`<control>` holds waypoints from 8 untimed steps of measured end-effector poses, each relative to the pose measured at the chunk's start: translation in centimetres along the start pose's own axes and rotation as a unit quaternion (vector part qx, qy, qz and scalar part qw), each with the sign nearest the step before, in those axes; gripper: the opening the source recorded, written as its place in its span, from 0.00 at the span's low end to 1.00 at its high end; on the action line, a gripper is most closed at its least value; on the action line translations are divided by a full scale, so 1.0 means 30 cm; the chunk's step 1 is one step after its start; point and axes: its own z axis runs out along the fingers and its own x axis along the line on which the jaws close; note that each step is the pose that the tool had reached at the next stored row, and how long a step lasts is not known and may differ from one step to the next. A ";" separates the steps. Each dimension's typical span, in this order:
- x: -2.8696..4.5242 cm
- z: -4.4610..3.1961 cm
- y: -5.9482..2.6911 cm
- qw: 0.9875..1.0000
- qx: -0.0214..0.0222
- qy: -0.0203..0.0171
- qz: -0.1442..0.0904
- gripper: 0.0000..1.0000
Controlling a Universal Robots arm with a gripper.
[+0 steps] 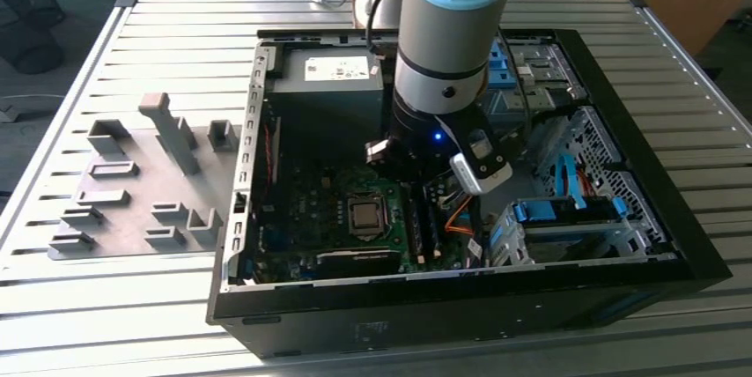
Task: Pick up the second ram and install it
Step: 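Press down the second ram until it locks into place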
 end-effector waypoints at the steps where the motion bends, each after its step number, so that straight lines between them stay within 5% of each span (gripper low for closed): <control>1: 0.000 0.003 0.000 1.000 0.000 0.000 0.000 0.11; 8: 0.000 0.025 0.000 1.000 0.000 0.000 0.000 0.11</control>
